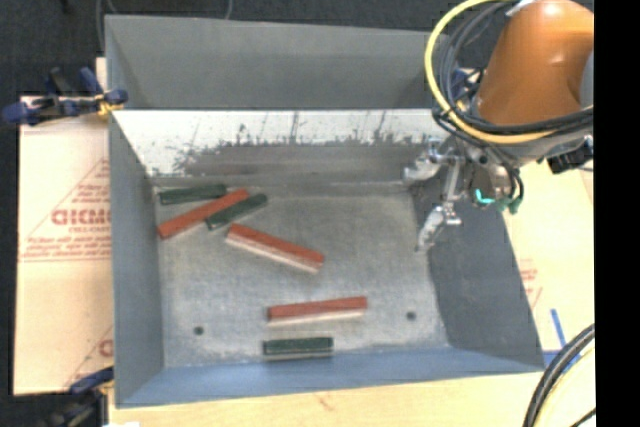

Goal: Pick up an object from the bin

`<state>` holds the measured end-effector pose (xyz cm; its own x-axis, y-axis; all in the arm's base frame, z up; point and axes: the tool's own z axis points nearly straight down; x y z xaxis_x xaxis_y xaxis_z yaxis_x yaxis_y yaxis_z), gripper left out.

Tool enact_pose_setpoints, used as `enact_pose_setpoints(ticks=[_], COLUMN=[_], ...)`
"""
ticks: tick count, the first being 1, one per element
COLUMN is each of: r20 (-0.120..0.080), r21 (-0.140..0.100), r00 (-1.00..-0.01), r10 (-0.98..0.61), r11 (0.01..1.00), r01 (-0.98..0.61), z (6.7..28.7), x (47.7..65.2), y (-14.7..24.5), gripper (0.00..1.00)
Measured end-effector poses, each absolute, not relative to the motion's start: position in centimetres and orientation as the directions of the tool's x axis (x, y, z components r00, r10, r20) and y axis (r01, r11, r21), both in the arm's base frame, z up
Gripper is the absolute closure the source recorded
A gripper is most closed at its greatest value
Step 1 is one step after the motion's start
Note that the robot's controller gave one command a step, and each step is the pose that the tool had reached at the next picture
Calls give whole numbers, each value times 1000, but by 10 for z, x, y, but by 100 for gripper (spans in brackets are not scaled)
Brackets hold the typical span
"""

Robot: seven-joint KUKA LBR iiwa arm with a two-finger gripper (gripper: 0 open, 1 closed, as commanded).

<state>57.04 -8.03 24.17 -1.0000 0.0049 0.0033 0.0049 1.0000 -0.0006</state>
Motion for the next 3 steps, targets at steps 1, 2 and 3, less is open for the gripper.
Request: enact_pose_setpoints(ticks=[1,2,3], r20=[-4,-9,-5], r21=[-2,-3,-1], r00=[-1000,-1000,-1000], r10=[3,-2,-22], r11=[1000,1000,1000], r01=[3,-2,-22], z=[247,192,134], x=[572,557,496], y=[-80,-65,-44], gripper=[0,0,0])
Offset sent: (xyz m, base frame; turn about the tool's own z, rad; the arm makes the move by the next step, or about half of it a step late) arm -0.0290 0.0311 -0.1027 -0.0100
